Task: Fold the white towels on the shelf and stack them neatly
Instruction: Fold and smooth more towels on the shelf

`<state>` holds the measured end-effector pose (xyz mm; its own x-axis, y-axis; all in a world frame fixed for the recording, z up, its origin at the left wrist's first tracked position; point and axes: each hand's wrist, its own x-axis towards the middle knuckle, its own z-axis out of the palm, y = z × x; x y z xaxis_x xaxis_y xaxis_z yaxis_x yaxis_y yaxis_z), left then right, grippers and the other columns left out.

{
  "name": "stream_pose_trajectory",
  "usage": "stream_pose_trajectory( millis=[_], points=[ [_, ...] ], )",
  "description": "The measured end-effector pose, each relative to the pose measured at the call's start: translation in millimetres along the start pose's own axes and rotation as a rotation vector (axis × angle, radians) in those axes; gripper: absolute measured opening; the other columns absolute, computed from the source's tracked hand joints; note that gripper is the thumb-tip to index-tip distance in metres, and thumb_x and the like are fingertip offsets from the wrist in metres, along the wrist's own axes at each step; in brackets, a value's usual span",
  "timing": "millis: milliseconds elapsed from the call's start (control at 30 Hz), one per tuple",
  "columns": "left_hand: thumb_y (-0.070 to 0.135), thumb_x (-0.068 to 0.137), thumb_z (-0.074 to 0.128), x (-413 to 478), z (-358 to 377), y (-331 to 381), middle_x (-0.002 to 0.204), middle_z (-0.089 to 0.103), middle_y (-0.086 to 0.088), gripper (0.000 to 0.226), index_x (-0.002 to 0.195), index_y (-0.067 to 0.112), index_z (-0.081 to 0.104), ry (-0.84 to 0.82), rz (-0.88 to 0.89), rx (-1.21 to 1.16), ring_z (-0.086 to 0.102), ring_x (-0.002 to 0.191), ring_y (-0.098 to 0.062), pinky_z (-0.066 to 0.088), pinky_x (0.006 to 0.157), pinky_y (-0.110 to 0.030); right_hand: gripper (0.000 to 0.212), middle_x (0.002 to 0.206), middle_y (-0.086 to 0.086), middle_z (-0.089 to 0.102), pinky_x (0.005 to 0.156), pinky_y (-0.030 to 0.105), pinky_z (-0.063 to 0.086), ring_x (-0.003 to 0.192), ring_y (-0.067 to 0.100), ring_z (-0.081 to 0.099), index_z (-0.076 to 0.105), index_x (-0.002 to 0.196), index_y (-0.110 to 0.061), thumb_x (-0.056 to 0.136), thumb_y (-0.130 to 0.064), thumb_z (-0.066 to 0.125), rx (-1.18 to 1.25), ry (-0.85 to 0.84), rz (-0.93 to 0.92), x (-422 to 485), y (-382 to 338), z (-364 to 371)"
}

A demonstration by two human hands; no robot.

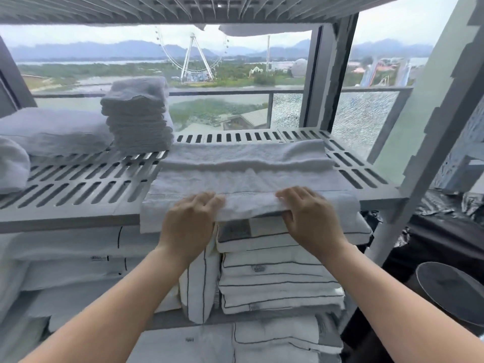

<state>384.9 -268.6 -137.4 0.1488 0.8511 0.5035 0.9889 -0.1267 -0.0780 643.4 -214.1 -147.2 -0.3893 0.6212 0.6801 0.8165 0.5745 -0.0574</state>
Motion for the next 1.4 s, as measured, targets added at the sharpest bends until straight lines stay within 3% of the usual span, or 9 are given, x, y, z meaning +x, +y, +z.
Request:
stream_pose_trajectory(
  millis=[133, 400, 500, 600, 733, 933, 1100, 1267, 1400],
  points=[
    [-0.003, 0.08, 0.057, 4.9, -14.8, -8.7, 0.089, 0.069, 0.005, 0.034, 0.101, 0.022, 0.069, 0.053, -0.084, 0.037, 0.065, 0.071, -0.023, 0.041, 0.051, -0.028, 0.018, 0.088, 0.0, 0.071, 0.073, 0.038, 0.05, 0.081, 0.024, 0.066, 0.067, 0.103, -0.018, 0.09, -0.008, 0.059, -0.008, 0.147, 0.18, 3.8, -2.8, -3.2],
    [-0.007, 0.08, 0.041, 73.7, -20.1, -25.8, 0.091, 0.067, -0.001, 0.05, 0.11, 0.024, 0.066, 0.019, -0.204, 0.034, 0.061, 0.075, -0.029, 0.038, 0.058, -0.032, 0.024, 0.094, 0.005, 0.069, 0.083, 0.041, 0.044, 0.088, 0.029, 0.063, 0.072, 0.105, -0.017, 0.091, -0.008, 0.055, -0.078, 0.221, 0.263, 75.6, 5.5, -4.2],
    [-0.001, 0.084, 0.042, 104.3, -23.0, -44.8, 0.092, 0.067, 0.003, 0.043, 0.091, 0.03, 0.071, -0.233, -0.161, -0.12, 0.063, 0.085, -0.023, 0.05, 0.069, -0.032, 0.021, 0.083, 0.002, 0.069, 0.071, 0.036, 0.049, 0.075, 0.027, 0.062, 0.072, 0.092, -0.017, 0.088, -0.01, 0.052, -0.01, 0.157, 0.294, 95.8, 10.2, -2.2],
    [0.018, 0.092, 0.055, 120.0, -28.5, -59.4, 0.069, 0.057, 0.01, 0.027, 0.066, 0.026, 0.056, -0.664, 0.06, -0.182, 0.052, 0.065, -0.011, 0.04, 0.057, -0.026, 0.02, 0.056, -0.004, 0.056, 0.049, 0.028, 0.039, 0.056, 0.024, 0.053, 0.059, 0.065, -0.019, 0.078, -0.013, 0.045, 0.047, 0.095, 0.226, 98.3, 14.2, -0.3],
    [0.055, 0.073, 0.077, 126.4, -32.4, -54.4, 0.079, 0.065, 0.008, 0.036, 0.081, 0.024, 0.062, -0.818, 0.065, -0.284, 0.059, 0.075, -0.012, 0.045, 0.066, -0.031, 0.034, 0.046, -0.006, 0.036, 0.046, 0.026, 0.024, 0.05, 0.027, 0.046, 0.031, 0.053, -0.023, 0.077, -0.005, 0.048, 0.053, -0.038, 0.244, 104.4, 9.9, 16.9],
    [0.061, 0.068, 0.078, 104.3, -21.1, -42.7, 0.1, 0.049, 0.009, 0.054, 0.104, 0.029, 0.056, -0.624, 0.145, -0.056, 0.049, 0.087, -0.012, 0.035, 0.058, -0.028, 0.021, 0.046, -0.004, 0.037, 0.046, 0.027, 0.025, 0.048, 0.024, 0.043, 0.046, 0.058, -0.015, 0.079, -0.015, 0.043, 0.061, -0.086, 0.226, 90.8, 10.1, 26.5],
    [0.054, 0.082, 0.071, 72.1, -16.8, -41.8, 0.113, 0.061, 0.01, 0.041, 0.117, 0.037, 0.061, -0.391, 0.137, -0.115, 0.051, 0.091, -0.011, 0.044, 0.072, -0.028, 0.044, 0.052, -0.001, 0.05, 0.051, 0.03, 0.042, 0.052, 0.023, 0.051, 0.053, 0.06, -0.015, 0.088, -0.041, 0.031, 0.101, -0.1, 0.188, 62.3, 10.3, 10.4],
    [0.068, 0.078, 0.064, 40.3, -10.2, -37.4, 0.104, 0.066, 0.015, 0.04, 0.103, 0.037, 0.07, -0.202, 0.048, -0.26, 0.061, 0.087, -0.016, 0.051, 0.071, -0.033, 0.06, 0.106, -0.011, 0.054, 0.092, 0.033, 0.044, 0.105, 0.01, 0.048, 0.063, 0.112, -0.034, 0.074, -0.08, 0.055, 0.035, -0.393, 0.01, 28.7, 11.3, -7.5],
    [0.054, 0.085, 0.053, 31.9, -8.4, -35.0, 0.105, 0.067, 0.015, 0.03, 0.102, 0.035, 0.07, -0.117, 0.062, -0.258, 0.063, 0.086, -0.017, 0.044, 0.063, -0.029, 0.056, 0.116, -0.009, 0.053, 0.101, 0.037, 0.042, 0.116, 0.016, 0.049, 0.06, 0.126, -0.034, 0.076, -0.058, 0.07, 0.015, -0.42, 0.0, 22.4, 13.0, -13.4]
  ],
)
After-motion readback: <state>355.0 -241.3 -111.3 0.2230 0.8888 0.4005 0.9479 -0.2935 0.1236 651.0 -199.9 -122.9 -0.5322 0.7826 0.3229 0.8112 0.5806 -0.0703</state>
